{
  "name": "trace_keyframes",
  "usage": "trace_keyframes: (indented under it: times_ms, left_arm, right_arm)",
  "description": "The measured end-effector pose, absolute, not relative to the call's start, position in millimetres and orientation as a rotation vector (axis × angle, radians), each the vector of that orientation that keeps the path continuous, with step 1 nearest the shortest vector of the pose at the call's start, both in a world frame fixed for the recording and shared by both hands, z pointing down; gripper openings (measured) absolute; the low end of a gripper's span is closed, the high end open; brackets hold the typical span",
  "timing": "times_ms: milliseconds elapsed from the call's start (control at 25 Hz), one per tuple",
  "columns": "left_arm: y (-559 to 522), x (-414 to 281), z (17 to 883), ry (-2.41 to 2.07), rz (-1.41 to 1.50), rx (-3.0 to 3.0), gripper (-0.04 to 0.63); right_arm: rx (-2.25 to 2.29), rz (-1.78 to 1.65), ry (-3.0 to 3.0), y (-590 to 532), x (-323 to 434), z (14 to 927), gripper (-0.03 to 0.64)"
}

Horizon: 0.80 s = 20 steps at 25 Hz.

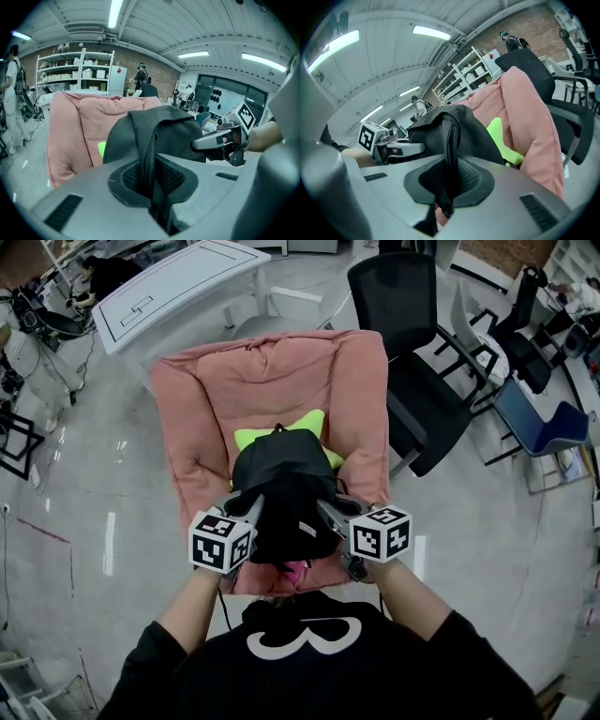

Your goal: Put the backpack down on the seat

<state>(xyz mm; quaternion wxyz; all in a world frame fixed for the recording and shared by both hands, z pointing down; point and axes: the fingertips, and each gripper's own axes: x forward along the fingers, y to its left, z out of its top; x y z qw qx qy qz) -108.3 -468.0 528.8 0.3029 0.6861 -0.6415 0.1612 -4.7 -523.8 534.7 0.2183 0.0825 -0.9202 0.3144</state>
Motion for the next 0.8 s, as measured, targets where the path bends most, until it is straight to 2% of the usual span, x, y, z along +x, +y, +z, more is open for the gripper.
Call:
trace_keyframes:
  times_ms: [280, 440, 680, 800]
  left_arm:
    - [-465, -112, 543, -1.759, 0.442, 1.75, 0.031]
    - [-461, -113, 539, -1.757, 0.359, 1.707, 0.111]
    - [-447, -125, 527, -1.813, 0.268, 1.665, 0.254]
    - [-435, -130, 522, -1.831, 0.237, 1.654, 0.278]
  right_arm:
    - [0.165, 0.867, -2.474, -525, -7, 551, 0.028]
    - [0.161, 0.942, -2.431, -526, -5, 548, 0.036]
    - [0.209, 0.861, -2.499, -532, -4, 520, 0.174]
    - [0.207, 0.807, -2.538, -528, 0, 504, 0.178]
